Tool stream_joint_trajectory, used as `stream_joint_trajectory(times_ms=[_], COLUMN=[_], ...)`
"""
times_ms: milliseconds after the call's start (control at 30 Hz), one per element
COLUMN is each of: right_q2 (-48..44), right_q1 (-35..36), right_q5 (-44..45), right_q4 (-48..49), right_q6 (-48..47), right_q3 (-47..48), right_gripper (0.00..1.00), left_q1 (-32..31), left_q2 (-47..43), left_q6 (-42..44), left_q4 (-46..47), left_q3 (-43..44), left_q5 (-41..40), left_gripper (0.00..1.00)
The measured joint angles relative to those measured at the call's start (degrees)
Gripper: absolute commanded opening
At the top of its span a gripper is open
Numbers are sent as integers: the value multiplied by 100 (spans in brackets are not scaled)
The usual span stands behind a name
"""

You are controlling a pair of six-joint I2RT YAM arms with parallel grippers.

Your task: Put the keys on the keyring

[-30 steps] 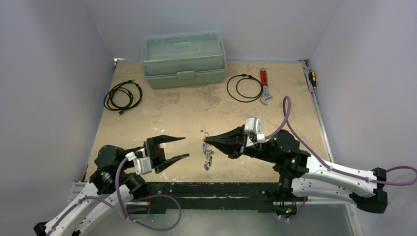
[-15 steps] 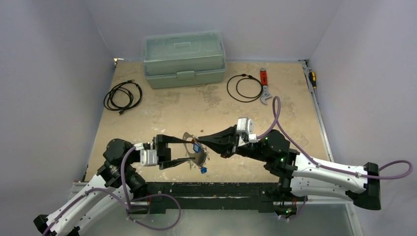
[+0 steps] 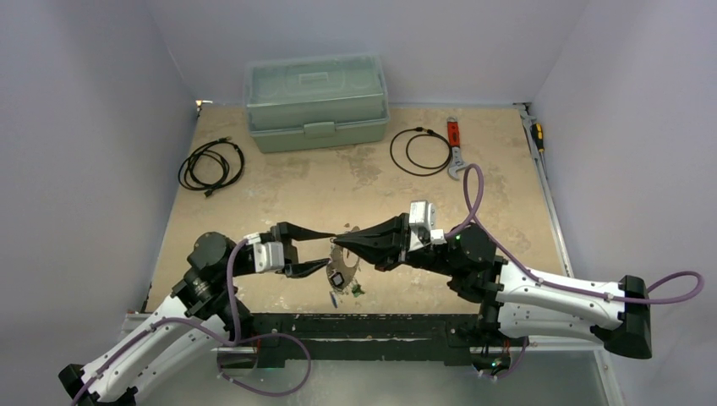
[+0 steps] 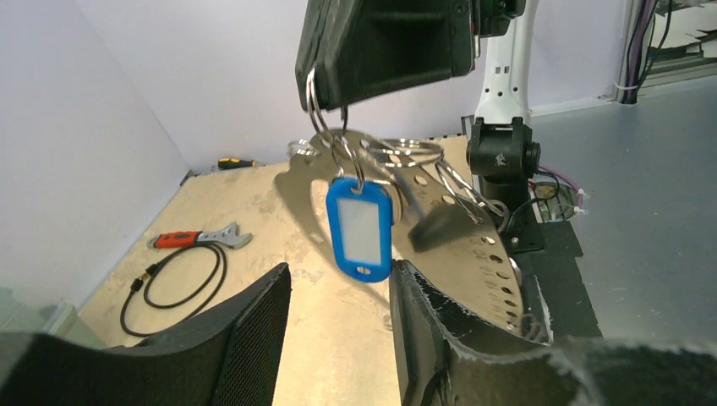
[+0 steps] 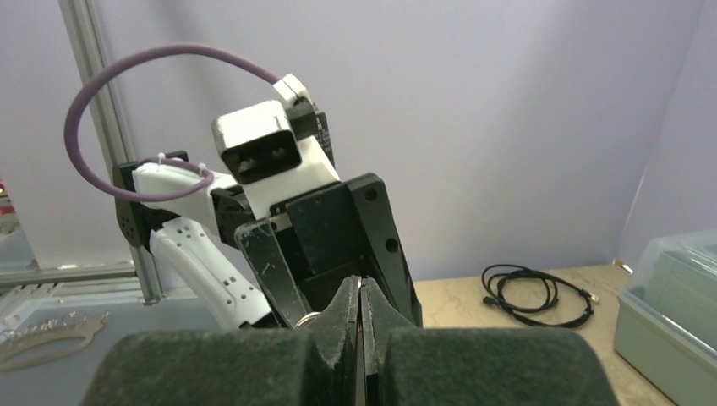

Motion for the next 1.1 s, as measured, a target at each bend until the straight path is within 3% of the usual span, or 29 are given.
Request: stream_joint_trajectory(times_ms=[133,300,400,733,1100], right_q2=[13,160,264,485,201], right_q1=[0,0,0,0,-2], right_q5=[-20,-144,-216,-723,-922], right_q4=[164,343,439,739,415], right_q6=[59,146,216,348,308], right_q3=[0,0,-7,-68,-127], right_gripper=[0,0,0,0,0], left_q1=[0,0,0,0,-7], left_q2=[52,0,-79,-199,-201], left_q6=[0,2,4,149,219], left_q4=[-37,-33,0,59,68], left_q3=[0,0,0,-2,-2], left_q5=[13,87,153,610,796], left_gripper=[48,58,58,0,0])
